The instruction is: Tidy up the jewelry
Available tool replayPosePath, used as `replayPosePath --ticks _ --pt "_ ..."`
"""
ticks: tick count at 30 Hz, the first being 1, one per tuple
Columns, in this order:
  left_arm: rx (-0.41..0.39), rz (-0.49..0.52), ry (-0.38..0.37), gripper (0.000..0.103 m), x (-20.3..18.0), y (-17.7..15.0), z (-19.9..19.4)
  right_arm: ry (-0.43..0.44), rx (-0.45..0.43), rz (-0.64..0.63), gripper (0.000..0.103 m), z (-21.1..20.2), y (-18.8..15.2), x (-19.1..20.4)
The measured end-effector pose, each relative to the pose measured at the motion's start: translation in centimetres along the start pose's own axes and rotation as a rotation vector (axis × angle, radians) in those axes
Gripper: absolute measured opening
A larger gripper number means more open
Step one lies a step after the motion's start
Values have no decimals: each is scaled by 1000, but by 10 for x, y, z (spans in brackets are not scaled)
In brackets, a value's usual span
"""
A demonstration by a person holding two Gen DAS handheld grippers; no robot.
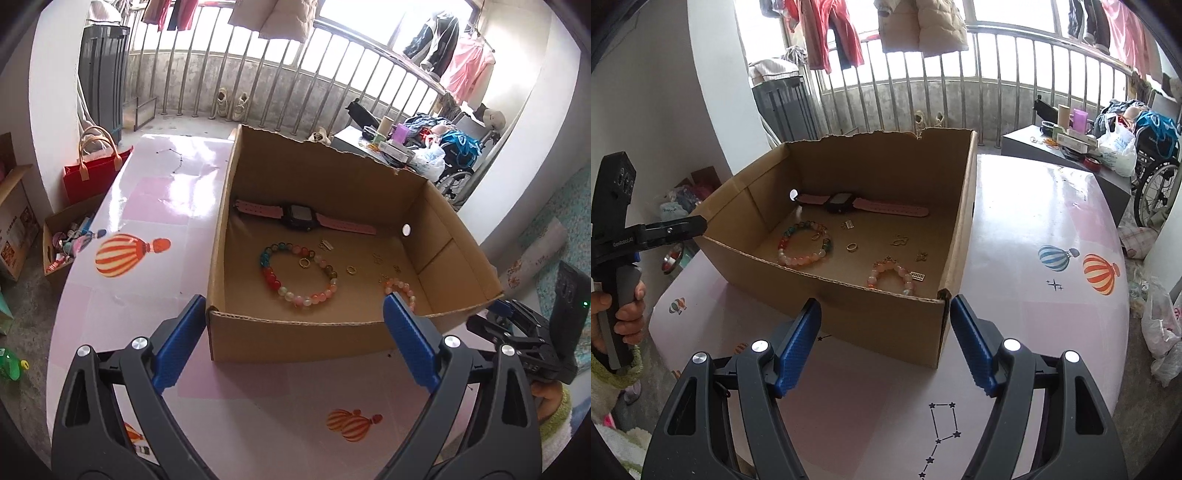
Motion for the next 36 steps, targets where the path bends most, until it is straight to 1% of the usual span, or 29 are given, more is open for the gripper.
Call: replayPosePath --ticks 6,11,17,18,21,22,25,26,27,28,30,32,34,36 --pt "5 27 11 91 -10 -14 -9 15 9 -14 70 0 3 -6" --pt "1 -7 27 91 -7 -20 -16 13 7 -22 70 -6 -4 4" --pt "-6 -5 33 91 -9 -22 -20 -7 -2 8 70 -11 -9 6" --pt "-12 2 46 91 -9 -22 -21 -13 -4 19 70 -12 -9 6" --pt "-62 47 138 93 -9 -18 -33 -16 -12 77 71 -20 -8 3" --pt "-76 57 157 93 -9 -16 -37 -26 -16 106 71 -25 -9 2" --pt "-123 68 199 93 -11 -13 -53 -85 -33 163 80 -39 -13 -3" --pt "-132 63 208 93 -8 -12 -57 -99 -40 180 82 -44 -15 -3" --pt "-141 52 233 93 -7 -12 -62 -107 -44 196 82 -49 -18 -2" --pt "-143 40 258 94 -3 -11 -65 -121 -47 207 86 -52 -20 -2" --pt "-142 15 307 94 4 -12 -69 -177 -53 230 87 -59 -25 -5" --pt "-136 -1 338 94 8 -14 -72 -202 -57 236 89 -64 -28 -3" --pt "-125 -15 396 94 13 -16 -75 -239 -53 239 90 -66 -32 -2" --pt "-125 -19 413 94 14 -16 -76 -295 -45 235 91 -69 -33 -3"
Point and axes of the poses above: each gripper's, at about its wrist camera, not at the fingertips, and z roughly the way its jaws point, x to its left, y to its top, the point moved 10 cm from there along z, roughly the way its jaws point
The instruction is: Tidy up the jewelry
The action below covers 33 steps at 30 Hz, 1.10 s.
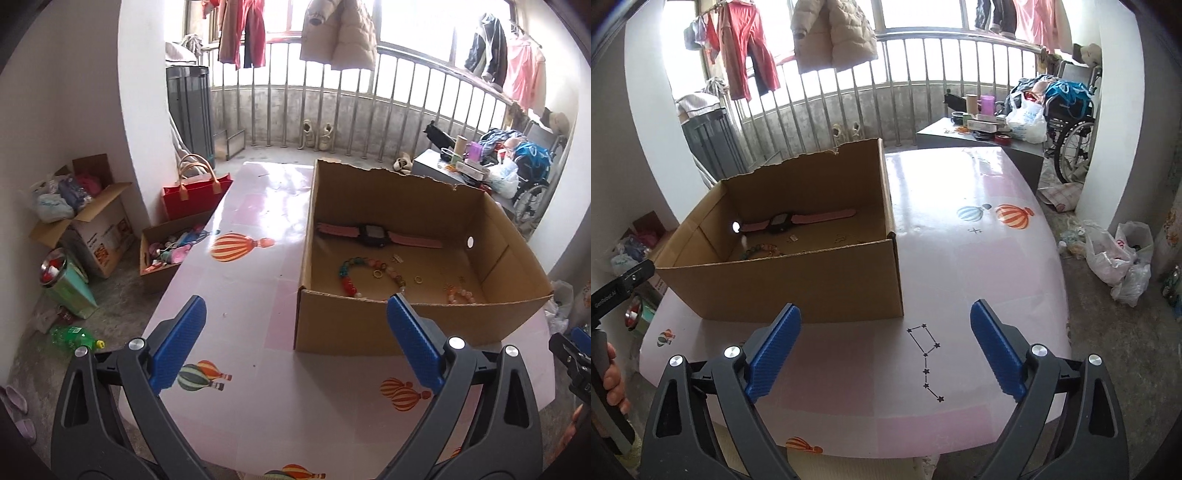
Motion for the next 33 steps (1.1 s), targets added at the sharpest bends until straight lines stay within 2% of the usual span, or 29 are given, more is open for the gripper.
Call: replayPosePath --ticks 4,10,15,19,23,33 --pt "24 12 -28 94 1 0 1 -62 -27 -16 93 -8 7 -2" --pt "5 107 43 94 -3 4 -4 -99 -81 -27 96 -23 19 0" --pt "20 86 -23 94 -13 8 -10 -120 -119 -30 96 -36 29 2" --pt "38 62 -44 94 -18 13 -14 -128 -133 -19 96 -45 39 1" --pt "93 90 -34 94 -29 11 -10 -150 -97 -5 96 -43 41 -1" --pt "149 118 -12 94 -40 13 -7 -153 56 48 96 -22 30 -7"
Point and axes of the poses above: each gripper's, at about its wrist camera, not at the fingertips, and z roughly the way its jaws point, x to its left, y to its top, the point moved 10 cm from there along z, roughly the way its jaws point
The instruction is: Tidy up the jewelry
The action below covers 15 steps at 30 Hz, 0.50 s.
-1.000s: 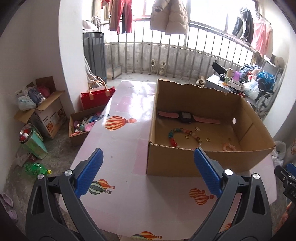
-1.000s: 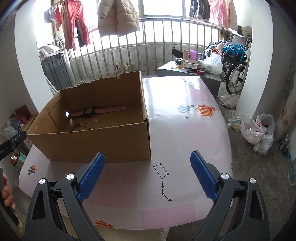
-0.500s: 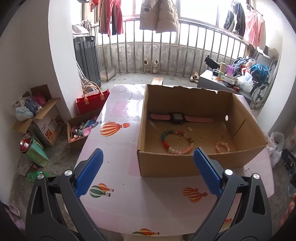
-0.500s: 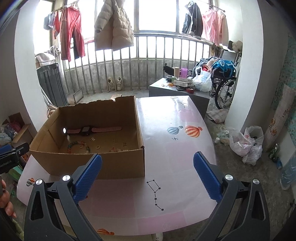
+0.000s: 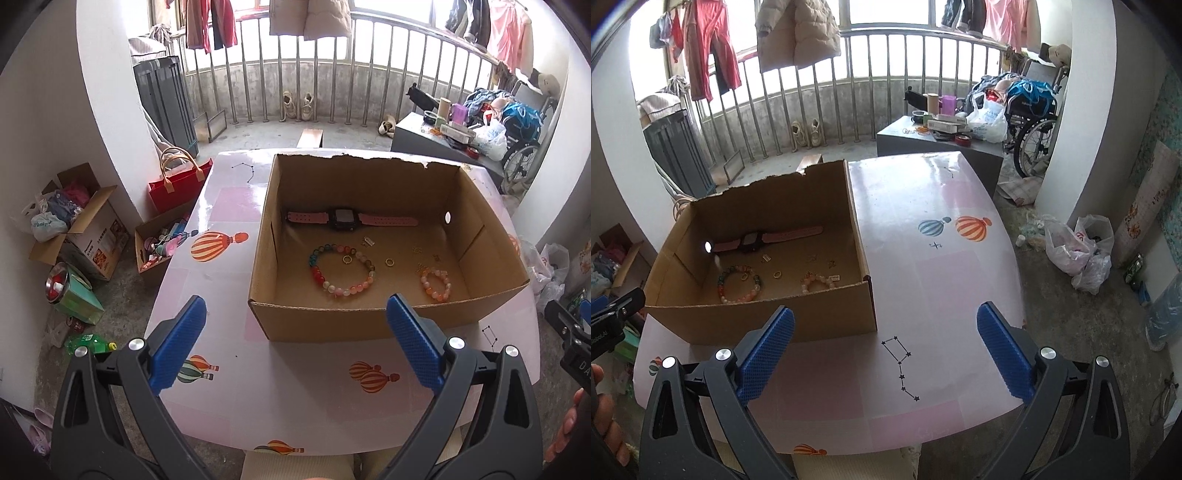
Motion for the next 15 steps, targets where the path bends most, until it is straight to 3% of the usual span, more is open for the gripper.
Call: replayPosePath --ticks 5,15 --pt "15 3 1 94 1 0 2 33 64 -17 96 8 -9 7" --pt "-22 -14 2 94 3 6 -13 -44 -7 -130 96 -11 5 15"
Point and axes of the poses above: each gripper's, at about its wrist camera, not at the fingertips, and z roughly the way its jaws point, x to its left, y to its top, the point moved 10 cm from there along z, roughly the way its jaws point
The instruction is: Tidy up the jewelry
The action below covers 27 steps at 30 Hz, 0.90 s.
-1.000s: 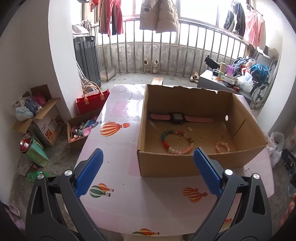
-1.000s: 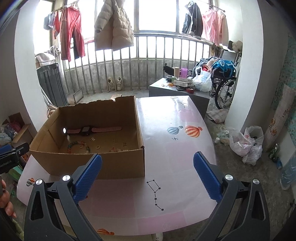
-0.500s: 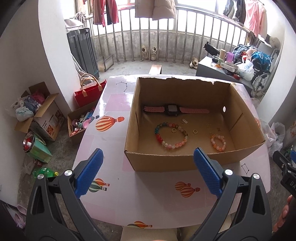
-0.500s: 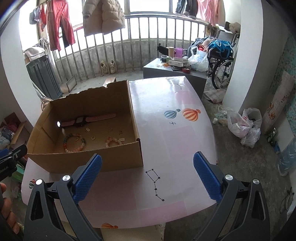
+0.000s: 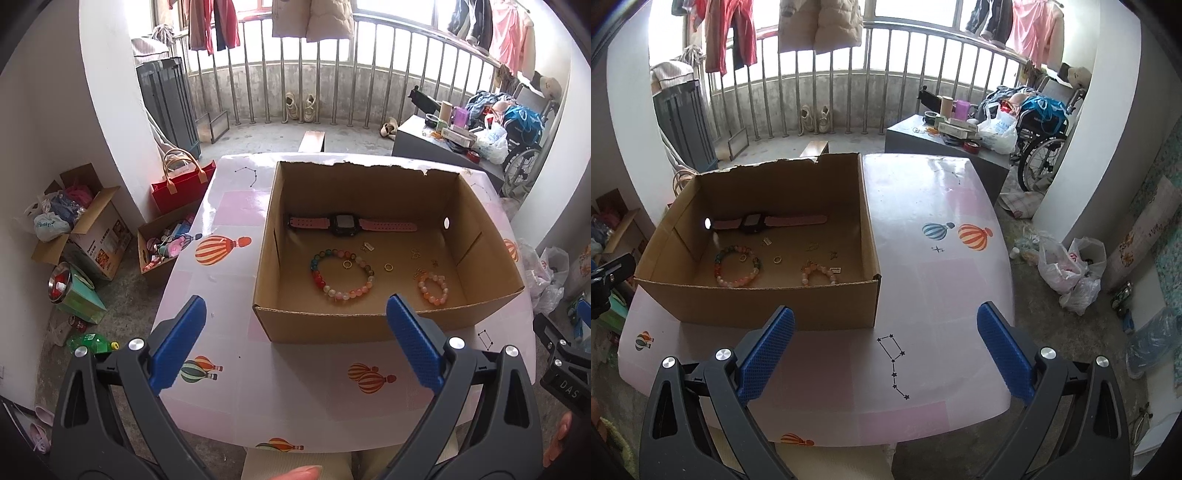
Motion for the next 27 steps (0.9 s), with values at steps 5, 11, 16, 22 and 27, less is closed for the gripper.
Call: replayPosePath --ticks 5,11,16,22,27 --pt "-31 -2 -3 94 -2 0 -3 -1 -28 -6 96 -6 3 0" --pt "-28 -7 -14 94 -1 -5 0 24 -60 10 96 -12 5 1" --pt "-14 -10 -15 94 0 -9 3 36 -64 12 96 -12 3 2" --pt "7 -7 -19 94 0 -12 7 49 -55 26 96 -10 2 1" --pt "13 -11 -19 94 -1 -13 9 49 -55 33 96 -10 2 -1"
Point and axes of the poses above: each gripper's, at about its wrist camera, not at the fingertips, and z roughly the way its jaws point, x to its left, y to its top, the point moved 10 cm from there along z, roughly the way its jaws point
